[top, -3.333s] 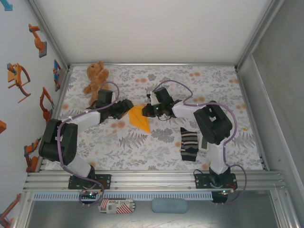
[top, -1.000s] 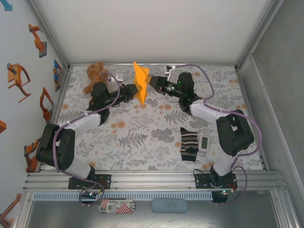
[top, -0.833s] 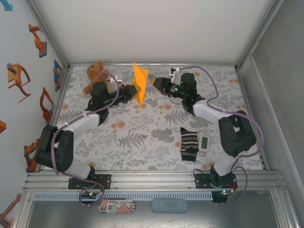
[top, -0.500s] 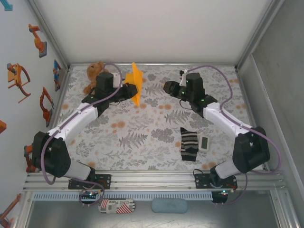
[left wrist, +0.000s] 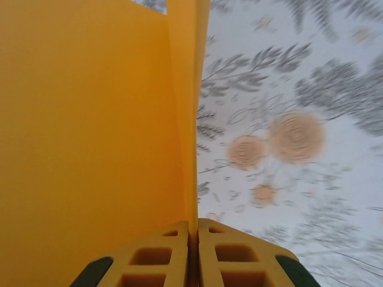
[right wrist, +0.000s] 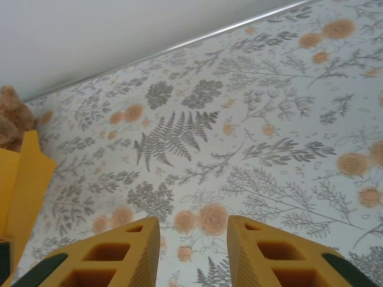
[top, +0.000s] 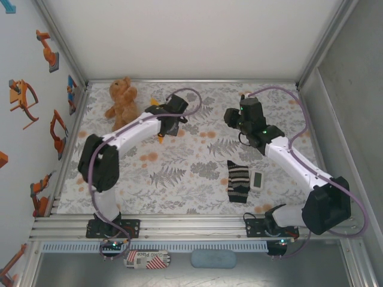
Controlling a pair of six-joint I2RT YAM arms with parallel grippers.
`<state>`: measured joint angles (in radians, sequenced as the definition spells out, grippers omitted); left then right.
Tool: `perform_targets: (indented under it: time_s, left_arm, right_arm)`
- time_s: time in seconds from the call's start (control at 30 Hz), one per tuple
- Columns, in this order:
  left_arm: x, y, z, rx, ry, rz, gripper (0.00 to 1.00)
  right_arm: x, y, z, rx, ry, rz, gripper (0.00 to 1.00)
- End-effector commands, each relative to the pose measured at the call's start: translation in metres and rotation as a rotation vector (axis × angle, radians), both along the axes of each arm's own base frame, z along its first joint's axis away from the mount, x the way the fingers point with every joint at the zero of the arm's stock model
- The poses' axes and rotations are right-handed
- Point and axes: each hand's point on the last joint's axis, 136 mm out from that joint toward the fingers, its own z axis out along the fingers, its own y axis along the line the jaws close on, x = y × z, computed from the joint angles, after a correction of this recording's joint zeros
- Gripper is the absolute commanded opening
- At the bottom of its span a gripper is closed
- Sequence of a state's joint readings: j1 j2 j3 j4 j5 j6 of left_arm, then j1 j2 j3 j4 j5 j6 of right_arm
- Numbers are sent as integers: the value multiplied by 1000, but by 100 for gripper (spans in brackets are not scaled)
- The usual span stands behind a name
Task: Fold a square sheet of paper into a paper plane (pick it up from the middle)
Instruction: Turn over the paper at the center of the table.
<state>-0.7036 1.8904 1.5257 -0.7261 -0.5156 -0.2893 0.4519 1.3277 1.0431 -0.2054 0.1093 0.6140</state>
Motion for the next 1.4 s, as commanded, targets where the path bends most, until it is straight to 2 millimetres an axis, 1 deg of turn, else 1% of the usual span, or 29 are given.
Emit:
perform_targets:
  time_s: [0.0,0.03,0.1,0.17,0.27,0.47,0.6,0.7,0.87,1.0,1.07,1.17,1.23,1.33,1.37]
  left_arm:
    - [4,24,-11,303,2,-3,10]
    - [5,23,-19,349,10,-14,10]
    - [9,22,-26,438,0,-20,10]
    - [11,18,-39,508,6,-48,10]
    - [12,11,-54,525,24,-65,10]
    - [8,-5,-83,478,80,-90,12]
    - [5,-11,-90,442,103,-88,15]
    - [1,-17,-91,390,121,-87,19]
    - [-5,-25,-96,317,156,-84,23]
    - [-12,-37,-90,210,179,-71,27]
    - [-19,-47,-85,117,201,-64,31]
    - [-36,-72,-72,-94,242,-68,38]
    - [-53,-90,-63,-257,279,-85,41]
    - [-72,-107,-51,-454,314,-104,47]
    - [-74,-109,-44,-502,306,-109,49]
  right_arm:
    - [-3,-17,-8,-33,13,-80,33]
    - [-4,-19,-9,-32,15,-86,33]
    - [-6,-20,-10,-32,18,-90,33]
    - [-7,-22,-10,-30,18,-97,33]
    - [-9,-24,-11,-30,18,-105,33]
    - [-9,-22,-17,-23,35,-104,32]
    - [-7,-19,-20,-15,45,-100,32]
    - [-6,-17,-20,-7,49,-94,32]
    - [-4,-14,-24,6,58,-90,31]
    - [-4,-12,-26,9,63,-88,31]
    - [-4,-13,-26,12,62,-94,30]
    - [-4,-12,-26,32,50,-90,30]
    - [-3,-11,-28,42,49,-91,30]
    - [-1,-8,-30,53,52,-86,30]
    - [-1,-7,-31,57,55,-85,30]
